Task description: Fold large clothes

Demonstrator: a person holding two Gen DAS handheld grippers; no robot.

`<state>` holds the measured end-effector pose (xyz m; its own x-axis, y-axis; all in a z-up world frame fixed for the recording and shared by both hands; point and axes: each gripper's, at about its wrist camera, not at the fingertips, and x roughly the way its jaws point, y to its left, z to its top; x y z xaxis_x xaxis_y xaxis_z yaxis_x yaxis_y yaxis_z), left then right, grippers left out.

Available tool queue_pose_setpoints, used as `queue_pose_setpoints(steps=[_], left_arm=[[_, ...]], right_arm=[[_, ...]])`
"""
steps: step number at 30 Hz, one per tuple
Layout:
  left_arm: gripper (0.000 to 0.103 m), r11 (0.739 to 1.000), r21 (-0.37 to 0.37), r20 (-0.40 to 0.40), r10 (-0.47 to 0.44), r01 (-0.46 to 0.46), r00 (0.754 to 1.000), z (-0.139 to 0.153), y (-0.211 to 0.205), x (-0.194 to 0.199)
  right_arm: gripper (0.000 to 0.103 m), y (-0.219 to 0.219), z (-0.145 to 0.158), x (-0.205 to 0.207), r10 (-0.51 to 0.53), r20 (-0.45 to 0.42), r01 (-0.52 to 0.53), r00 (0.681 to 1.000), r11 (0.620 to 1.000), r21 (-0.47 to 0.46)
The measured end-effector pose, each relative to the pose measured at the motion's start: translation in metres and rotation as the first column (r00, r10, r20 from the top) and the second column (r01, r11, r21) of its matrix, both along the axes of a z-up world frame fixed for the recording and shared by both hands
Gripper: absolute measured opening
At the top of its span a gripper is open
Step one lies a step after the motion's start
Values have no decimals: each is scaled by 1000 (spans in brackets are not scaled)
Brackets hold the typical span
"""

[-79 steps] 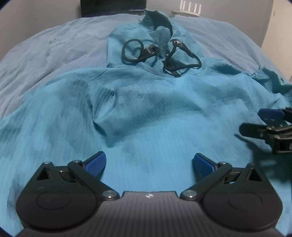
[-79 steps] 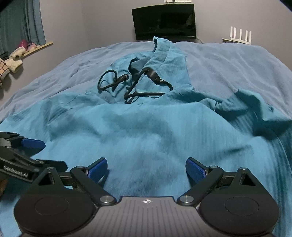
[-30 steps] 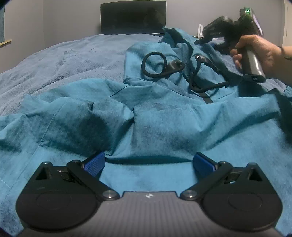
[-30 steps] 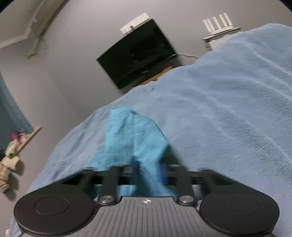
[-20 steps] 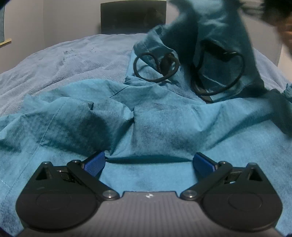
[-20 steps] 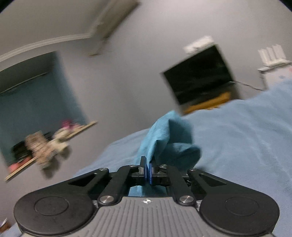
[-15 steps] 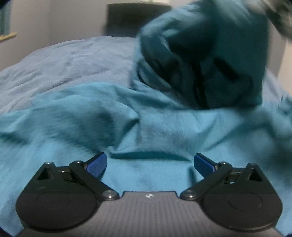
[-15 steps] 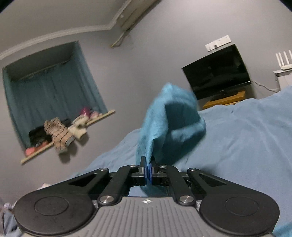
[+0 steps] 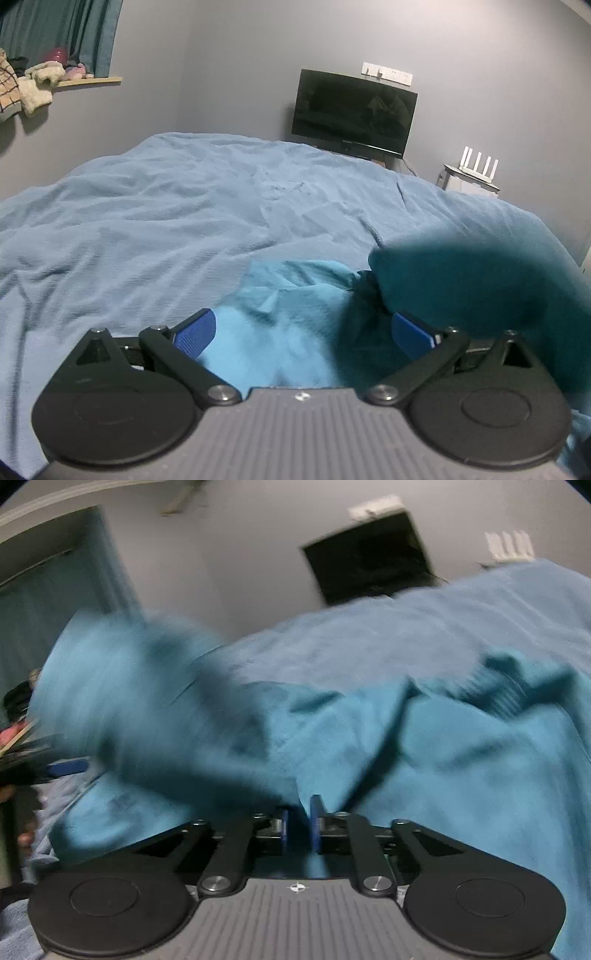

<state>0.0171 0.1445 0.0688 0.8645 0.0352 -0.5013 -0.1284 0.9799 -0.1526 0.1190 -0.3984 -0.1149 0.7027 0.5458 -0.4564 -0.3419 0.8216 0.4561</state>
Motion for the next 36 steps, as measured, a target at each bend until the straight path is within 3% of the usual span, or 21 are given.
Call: queue_pose_setpoints(steps=[4,9,13,16,19,23,26,28,30,31,32,34,36], left_arm=[[103,1000,7,-1,-8,8,1000,9,3,-30],[103,995,-25,-12,-99,99,995,9,-15,-35],[103,982,19,-28,-185,186,982,-5,-39,-30],[103,974,-9,-54,-228,228,972,-19,-48,-24],[103,960,-31,-108,-280,278,954,-34,-59,-14],[103,933,-25,-192,-358,360,914,-51,-78,-4],[103,918,-30,-239,-390,395,889,-66,-89,1],[103,913,-65,-260,-406,404,876,-74,-93,7],[103,909,-78,-276,-414,408,868,-78,-94,11],[103,907,-76,-275,-419,415,865,-80,-94,16],[103,901,-78,-267,-431,426,862,-79,-95,15],[103,886,-98,-242,-462,452,853,-74,-95,10],[103,876,-98,-204,-483,473,852,-63,-93,8]], right_arm=[[44,-12,7,-12,-59,-30,60,998,998,4],[57,-16,15,-15,-99,-112,111,989,988,105],[57,-22,4,-10,-116,-214,176,970,942,286],[57,-21,-4,-7,-130,-244,216,961,904,370],[57,-18,-9,-5,-136,-260,235,956,885,401],[60,-27,-12,-11,-338,-252,409,907,850,332],[74,-23,-14,-5,-255,-250,336,934,863,377],[76,-12,-16,1,-174,-262,273,949,870,411],[63,1,-17,6,-116,-254,221,960,870,440],[40,6,-14,8,-114,-223,202,968,882,425],[28,10,-9,10,-124,-196,193,973,903,385],[22,17,2,17,-153,-142,184,978,952,244],[17,14,3,18,-199,-132,220,971,960,172]])
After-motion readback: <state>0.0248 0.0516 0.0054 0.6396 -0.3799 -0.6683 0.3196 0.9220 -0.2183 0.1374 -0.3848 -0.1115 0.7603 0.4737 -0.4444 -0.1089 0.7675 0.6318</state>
